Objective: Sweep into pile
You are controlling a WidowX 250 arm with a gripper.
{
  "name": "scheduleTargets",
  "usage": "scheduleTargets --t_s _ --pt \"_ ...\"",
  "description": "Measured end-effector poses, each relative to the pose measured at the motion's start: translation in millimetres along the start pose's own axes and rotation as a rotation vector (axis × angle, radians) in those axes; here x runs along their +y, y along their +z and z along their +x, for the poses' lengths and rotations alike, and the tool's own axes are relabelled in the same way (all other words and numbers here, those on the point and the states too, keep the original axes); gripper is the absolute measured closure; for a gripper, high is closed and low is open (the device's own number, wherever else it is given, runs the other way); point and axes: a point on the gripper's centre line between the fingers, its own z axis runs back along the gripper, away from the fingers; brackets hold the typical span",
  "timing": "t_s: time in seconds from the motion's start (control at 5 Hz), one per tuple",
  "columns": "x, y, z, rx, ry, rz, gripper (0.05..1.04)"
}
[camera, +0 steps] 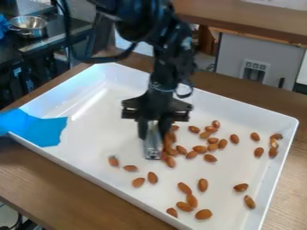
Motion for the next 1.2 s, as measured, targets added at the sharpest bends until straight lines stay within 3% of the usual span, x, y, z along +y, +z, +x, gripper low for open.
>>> scheduleTargets --t_s 0.8,1.0,1.2 --pt "-124.9 11.8 -21.9 -0.013 0.058 0.030 0.711" --pt "-132.1 13.0 -18.5 0.010 0.091 0.049 0.712" --pt "-124.6 18.4 -26.9 0.067 0.071 -0.005 0.712"
